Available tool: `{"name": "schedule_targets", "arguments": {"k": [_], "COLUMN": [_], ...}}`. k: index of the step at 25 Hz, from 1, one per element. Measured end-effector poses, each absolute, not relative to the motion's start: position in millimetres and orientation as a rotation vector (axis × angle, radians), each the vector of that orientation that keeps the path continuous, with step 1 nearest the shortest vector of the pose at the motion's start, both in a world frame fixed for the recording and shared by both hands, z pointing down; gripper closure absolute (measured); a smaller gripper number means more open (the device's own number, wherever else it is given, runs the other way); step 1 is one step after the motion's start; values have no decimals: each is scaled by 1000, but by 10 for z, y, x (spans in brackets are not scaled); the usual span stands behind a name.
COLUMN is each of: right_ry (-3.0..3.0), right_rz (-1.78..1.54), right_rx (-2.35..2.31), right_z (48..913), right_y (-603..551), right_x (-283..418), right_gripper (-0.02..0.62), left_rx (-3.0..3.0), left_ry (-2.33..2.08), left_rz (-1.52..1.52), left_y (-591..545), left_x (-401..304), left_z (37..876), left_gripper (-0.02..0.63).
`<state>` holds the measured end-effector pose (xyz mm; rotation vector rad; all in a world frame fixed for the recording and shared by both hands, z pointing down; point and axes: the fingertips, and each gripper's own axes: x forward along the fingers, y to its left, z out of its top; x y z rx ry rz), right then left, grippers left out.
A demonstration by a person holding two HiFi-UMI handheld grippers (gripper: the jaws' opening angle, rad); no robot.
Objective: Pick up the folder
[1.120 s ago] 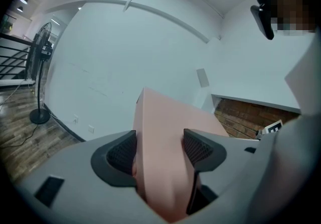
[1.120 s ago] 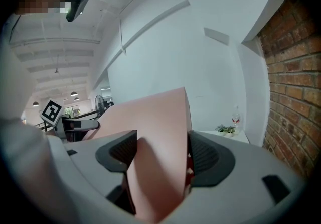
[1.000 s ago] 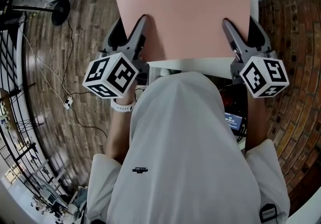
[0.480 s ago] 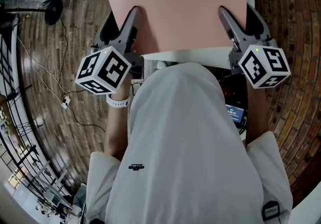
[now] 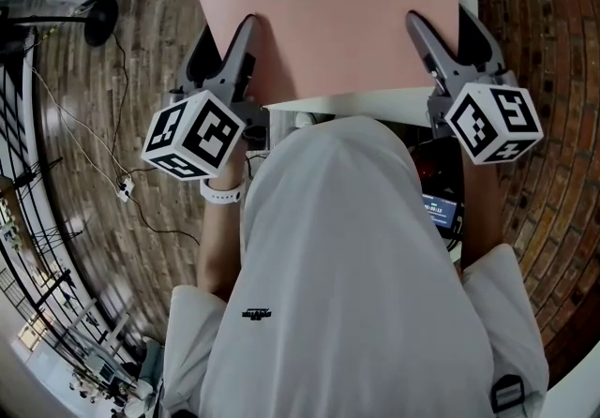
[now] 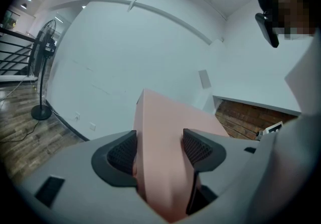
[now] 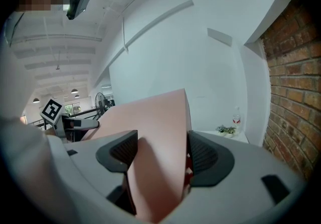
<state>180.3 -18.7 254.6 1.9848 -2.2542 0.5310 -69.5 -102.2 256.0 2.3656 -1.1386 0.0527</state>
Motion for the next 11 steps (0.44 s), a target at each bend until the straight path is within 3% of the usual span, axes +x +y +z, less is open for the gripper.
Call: {"name": "schedule_targets", "arguments": {"k": [11], "right_ry": [-2246], "right_rz": [553], "right_rx": [1986], "right_z": [2647], "right_y": [-114], "right_x": [1874], "right_gripper": [276], "left_rx": [2359], "left_ry": [-1134], "left_rz": [77], "left_y": [-970], "left_x": [-622], "left_z": [2645], "left_gripper": [308]}}
